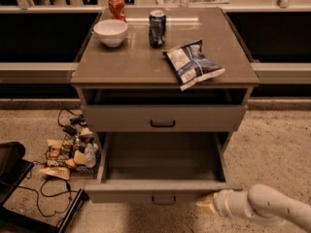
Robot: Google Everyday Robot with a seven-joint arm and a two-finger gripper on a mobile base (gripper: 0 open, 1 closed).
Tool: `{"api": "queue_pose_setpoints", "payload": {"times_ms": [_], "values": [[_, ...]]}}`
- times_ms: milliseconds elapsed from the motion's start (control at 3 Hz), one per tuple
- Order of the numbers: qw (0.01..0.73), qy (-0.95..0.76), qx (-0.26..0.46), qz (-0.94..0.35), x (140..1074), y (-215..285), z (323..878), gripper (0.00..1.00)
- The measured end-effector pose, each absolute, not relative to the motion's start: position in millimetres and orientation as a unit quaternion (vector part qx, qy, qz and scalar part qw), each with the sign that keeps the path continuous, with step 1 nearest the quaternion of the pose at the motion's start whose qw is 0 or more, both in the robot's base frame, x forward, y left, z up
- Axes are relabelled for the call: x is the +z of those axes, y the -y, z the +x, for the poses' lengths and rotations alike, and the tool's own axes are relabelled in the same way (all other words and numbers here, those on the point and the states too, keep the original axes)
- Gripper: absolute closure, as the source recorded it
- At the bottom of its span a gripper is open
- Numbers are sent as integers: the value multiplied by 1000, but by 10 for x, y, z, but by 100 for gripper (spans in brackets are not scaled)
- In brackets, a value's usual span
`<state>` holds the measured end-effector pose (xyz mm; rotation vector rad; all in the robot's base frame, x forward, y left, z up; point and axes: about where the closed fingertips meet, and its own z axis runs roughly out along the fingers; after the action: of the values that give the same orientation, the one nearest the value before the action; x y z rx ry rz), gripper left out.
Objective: Close middle drawer
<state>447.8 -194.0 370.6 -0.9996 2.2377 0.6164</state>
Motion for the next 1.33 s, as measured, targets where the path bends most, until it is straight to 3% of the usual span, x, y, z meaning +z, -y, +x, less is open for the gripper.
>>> {"api": "queue_pose_setpoints", "payload": {"times_ms": [667, 1333], "values": [[340, -837, 215, -371, 3919, 2193, 5244, 100], [341, -838, 225, -363, 3798, 2161, 5368, 100]]}}
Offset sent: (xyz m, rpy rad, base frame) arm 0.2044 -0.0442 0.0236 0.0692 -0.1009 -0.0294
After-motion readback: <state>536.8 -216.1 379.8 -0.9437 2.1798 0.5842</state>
